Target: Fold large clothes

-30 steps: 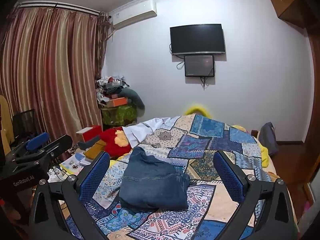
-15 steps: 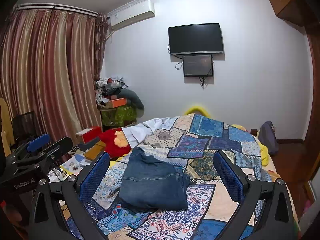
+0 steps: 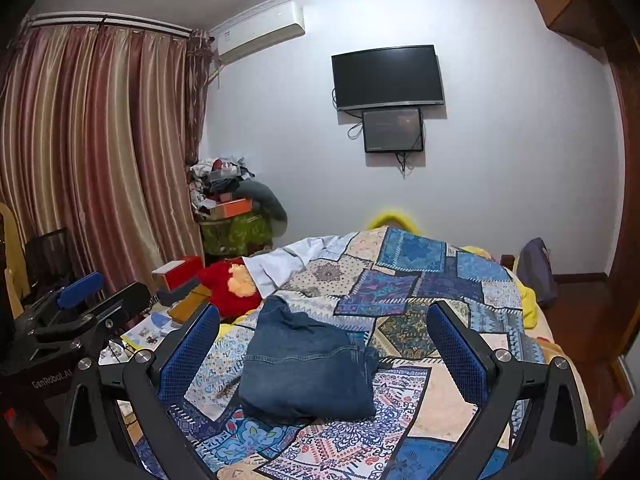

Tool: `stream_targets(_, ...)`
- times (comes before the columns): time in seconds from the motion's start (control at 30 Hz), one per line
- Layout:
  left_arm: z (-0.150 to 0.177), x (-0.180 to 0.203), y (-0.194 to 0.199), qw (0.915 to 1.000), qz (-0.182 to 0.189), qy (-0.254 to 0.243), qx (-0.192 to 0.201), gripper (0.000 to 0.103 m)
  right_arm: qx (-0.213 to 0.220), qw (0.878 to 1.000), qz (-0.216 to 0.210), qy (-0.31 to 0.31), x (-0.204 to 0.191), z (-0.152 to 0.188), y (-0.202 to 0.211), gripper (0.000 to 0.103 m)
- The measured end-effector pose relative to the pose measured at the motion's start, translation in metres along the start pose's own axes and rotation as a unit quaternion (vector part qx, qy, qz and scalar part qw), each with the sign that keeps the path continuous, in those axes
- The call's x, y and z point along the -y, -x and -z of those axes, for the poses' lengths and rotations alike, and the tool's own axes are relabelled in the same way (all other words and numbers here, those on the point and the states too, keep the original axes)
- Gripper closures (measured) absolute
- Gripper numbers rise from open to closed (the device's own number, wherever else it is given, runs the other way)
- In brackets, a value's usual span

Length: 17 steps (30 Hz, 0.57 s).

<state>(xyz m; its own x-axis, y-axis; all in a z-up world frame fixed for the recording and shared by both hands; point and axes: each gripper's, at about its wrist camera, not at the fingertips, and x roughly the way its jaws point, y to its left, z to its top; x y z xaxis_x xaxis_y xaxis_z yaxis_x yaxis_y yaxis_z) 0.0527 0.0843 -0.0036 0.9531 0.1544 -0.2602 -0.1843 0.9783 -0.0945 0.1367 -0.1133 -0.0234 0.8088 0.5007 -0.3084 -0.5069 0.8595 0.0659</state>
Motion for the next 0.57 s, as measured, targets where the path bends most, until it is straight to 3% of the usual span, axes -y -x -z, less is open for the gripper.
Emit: stream_targets(0.57, 0.0003, 0.001, -0.0008, 0.9999, 0.013, 0.0, -0.003, 0.0, 0.002, 1.0, 0.009, -0.006, -0.0081, 0.0014, -0.0001, 0.0)
